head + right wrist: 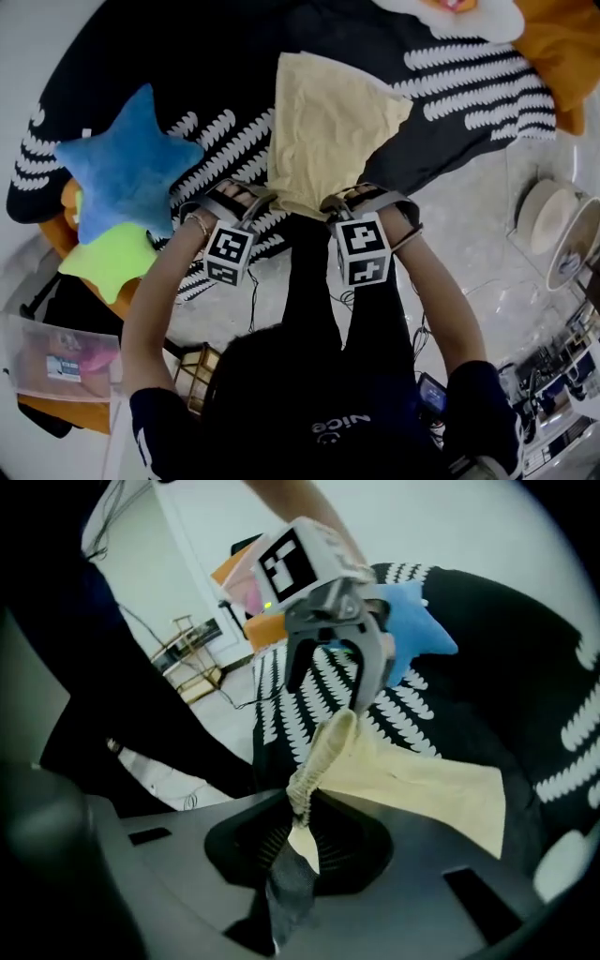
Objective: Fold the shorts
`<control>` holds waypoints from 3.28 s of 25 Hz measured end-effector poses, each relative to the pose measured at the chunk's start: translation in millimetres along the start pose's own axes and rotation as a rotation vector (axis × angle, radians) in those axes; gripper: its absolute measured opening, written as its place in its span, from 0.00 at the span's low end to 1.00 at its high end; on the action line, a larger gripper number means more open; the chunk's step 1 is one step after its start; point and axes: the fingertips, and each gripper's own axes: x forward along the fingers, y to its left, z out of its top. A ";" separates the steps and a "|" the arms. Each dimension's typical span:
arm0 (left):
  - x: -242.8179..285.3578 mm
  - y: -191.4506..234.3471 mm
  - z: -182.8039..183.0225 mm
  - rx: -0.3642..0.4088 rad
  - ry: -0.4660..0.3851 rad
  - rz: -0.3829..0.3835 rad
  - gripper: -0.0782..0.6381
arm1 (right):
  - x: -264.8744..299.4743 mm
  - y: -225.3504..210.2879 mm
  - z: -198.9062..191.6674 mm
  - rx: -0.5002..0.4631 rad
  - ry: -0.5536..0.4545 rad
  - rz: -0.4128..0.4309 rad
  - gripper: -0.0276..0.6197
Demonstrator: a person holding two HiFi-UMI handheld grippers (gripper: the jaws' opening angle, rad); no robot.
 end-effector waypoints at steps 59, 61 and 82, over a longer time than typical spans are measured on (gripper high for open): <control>22.1 124.2 -68.4 -0.941 -0.065 0.152 0.48 | 12.1 -41.8 -142.5 1.391 -0.452 -0.285 0.31; 32.7 131.9 -62.4 -0.888 -0.046 0.163 0.40 | 29.0 -31.1 -143.2 1.292 -0.347 -0.266 0.36; -33.7 111.8 -19.9 -0.998 -0.263 -0.030 0.15 | -77.3 -11.7 -118.4 1.170 -0.672 -0.127 0.08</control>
